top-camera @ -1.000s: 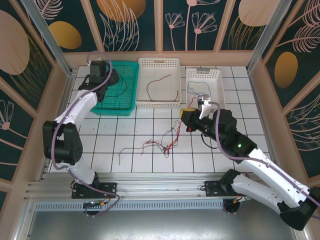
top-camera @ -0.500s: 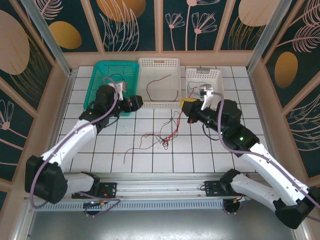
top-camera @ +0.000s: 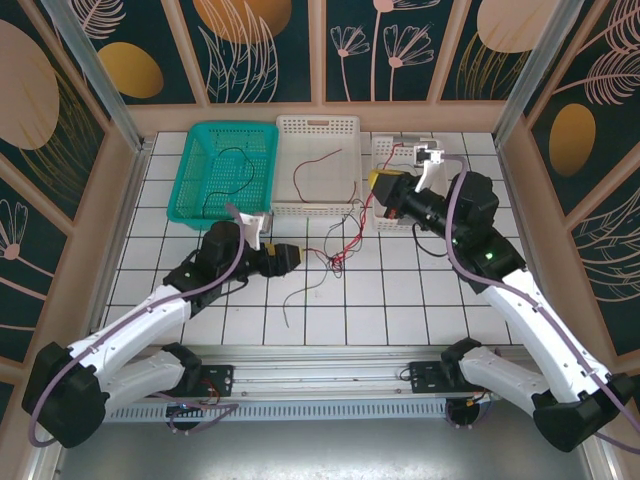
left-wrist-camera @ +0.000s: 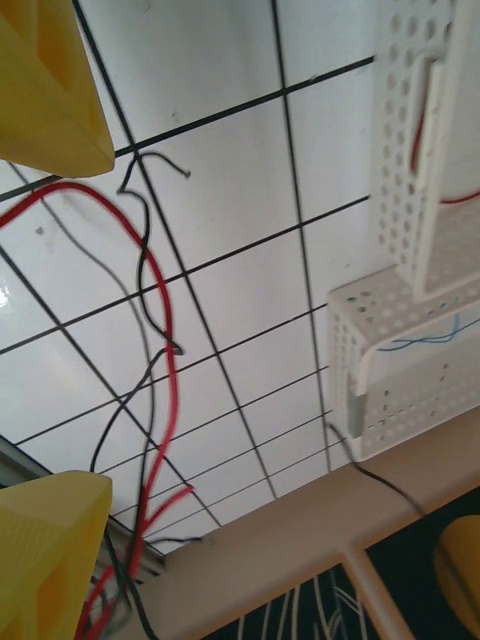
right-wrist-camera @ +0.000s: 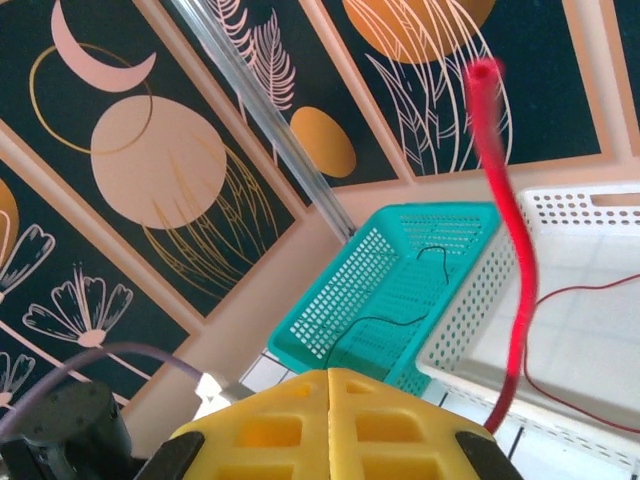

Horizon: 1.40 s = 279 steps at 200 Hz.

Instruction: Untangle the cables

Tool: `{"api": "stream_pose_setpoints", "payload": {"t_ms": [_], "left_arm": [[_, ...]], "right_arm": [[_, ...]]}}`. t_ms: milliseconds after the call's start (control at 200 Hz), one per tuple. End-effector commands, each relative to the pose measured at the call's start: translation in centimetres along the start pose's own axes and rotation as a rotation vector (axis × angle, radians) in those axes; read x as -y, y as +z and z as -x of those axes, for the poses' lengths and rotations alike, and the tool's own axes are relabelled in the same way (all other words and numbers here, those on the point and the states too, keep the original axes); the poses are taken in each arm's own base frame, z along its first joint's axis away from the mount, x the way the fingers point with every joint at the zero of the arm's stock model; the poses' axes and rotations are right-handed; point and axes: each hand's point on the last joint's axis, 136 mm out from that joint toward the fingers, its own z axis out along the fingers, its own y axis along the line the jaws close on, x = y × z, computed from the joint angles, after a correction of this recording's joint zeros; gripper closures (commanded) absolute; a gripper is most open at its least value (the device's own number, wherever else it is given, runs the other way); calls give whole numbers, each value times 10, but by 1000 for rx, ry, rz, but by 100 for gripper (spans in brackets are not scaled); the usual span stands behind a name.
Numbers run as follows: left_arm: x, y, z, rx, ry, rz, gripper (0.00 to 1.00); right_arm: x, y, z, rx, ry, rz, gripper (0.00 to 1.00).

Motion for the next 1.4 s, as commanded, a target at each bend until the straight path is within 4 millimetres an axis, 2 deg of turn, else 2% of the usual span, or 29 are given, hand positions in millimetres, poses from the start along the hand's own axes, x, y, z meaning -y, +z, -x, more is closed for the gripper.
{"api": "stream_pose_setpoints", "payload": {"t_ms": [0,115,295,390,520,956,1201,1301,1391], "left_arm": [[12,-4,7,72,31,-38,24],[31,-14,17,140,48,-104,24],[68,-42,43,269,62,-245,23],[87,-51,47,281,52,-343,22],[103,-52,46,255,25,-438,22],[122,-17,1,71,86,-486,22],[130,2,-9,27,122,-480,23],[129,6,-10,26,129,-469,26],[127,9,-10,26,134,-451,34]], "right_arm": [[-18,-3,19,31,9,60,100],[-19,-2,13,10,12,73,100],[-27,-3,-6,-33,-9,163,100],[-31,-3,-17,-57,-24,211,100],[-35,-1,-26,-87,-36,259,100],[-42,3,-47,-142,-58,367,100],[-43,3,-49,-149,-55,381,100],[-43,2,-51,-151,-55,383,100],[-44,1,-52,-152,-55,385,100]]}}
